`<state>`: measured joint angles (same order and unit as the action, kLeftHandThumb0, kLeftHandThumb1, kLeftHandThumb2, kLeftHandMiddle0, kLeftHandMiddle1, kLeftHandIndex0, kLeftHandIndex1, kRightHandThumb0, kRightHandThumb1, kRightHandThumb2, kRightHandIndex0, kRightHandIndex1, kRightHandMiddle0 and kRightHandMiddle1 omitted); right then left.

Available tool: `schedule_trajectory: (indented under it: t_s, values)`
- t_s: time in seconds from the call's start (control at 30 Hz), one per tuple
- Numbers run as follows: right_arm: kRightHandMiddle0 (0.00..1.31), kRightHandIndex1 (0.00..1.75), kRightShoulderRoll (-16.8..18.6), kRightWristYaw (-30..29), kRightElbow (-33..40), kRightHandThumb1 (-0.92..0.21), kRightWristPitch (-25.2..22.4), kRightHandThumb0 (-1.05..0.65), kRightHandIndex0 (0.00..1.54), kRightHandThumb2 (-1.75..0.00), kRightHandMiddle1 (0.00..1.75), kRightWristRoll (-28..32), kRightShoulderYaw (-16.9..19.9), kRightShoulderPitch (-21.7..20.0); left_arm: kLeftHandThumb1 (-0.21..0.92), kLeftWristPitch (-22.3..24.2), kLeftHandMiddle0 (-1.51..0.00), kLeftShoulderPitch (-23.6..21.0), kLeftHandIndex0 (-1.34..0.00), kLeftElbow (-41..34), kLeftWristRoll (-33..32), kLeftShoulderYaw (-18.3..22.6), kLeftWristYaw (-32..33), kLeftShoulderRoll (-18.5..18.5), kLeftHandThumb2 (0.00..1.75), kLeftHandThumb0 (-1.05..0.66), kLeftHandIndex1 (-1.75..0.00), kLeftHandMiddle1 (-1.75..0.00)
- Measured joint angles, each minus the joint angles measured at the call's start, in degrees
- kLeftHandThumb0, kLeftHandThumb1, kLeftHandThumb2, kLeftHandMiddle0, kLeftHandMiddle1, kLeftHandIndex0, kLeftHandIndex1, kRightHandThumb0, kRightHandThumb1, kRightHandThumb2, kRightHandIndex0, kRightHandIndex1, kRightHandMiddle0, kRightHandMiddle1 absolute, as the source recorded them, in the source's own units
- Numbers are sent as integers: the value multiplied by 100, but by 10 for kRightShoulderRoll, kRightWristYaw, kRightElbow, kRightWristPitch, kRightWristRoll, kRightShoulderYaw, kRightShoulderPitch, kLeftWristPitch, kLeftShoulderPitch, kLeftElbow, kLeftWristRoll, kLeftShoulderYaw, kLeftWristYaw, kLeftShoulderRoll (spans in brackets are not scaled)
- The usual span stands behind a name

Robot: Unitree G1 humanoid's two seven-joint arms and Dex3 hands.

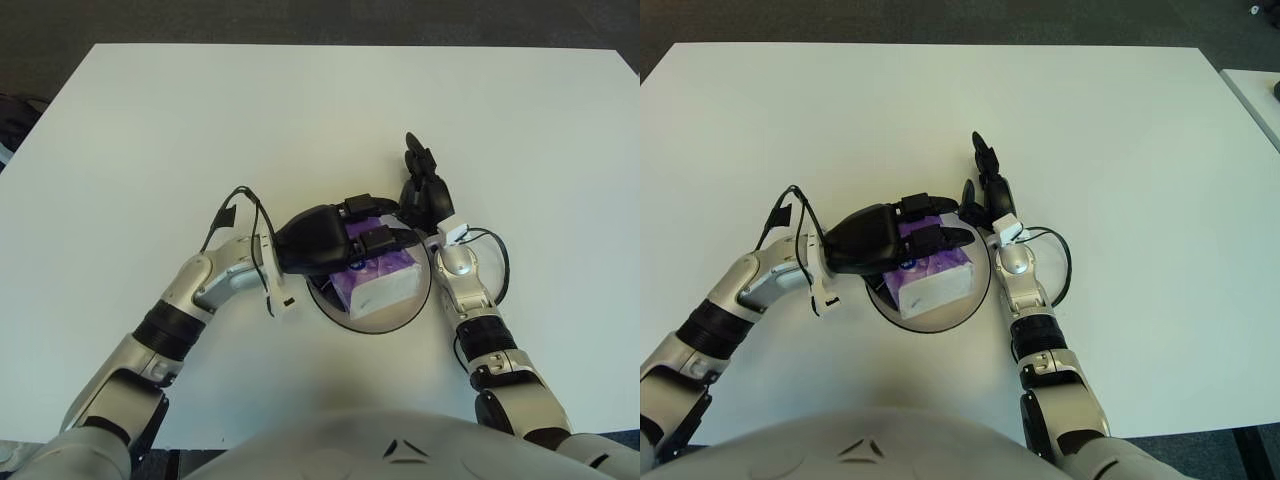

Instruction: Put the tissue paper into the plate.

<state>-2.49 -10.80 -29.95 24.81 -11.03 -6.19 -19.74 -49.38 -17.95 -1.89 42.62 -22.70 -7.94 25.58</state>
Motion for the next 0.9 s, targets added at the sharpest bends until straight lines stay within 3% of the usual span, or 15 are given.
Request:
schedule_trajectory:
  t_s: [0.1, 0.23, 0.6, 0.9]
  values:
    - [0, 0, -6, -45, -1, -92, 6, -97, 1, -97, 1, -28, -12, -1, 92, 9, 0, 0, 0, -3, -12, 0, -13, 2, 67, -105, 0, 0]
    - [0, 0, -12, -40, 27, -92, 28, -98, 0, -97, 0, -28, -15, 17, 92, 16, 0, 0, 0, -4, -21, 0, -22, 3, 63, -105, 0, 0]
    - [0, 1, -10, 150, 25, -92, 84, -101, 1, -101, 0, 116, 7, 32, 92, 36, 0, -2, 0, -5, -55, 0, -63, 12, 71, -105, 0, 0]
    - [0, 2, -7, 228, 16, -92, 97, -97, 5, -104, 0, 168, 22, 32, 92, 36, 0, -3, 0, -4, -62, 3, -67, 18, 83, -105, 0, 0]
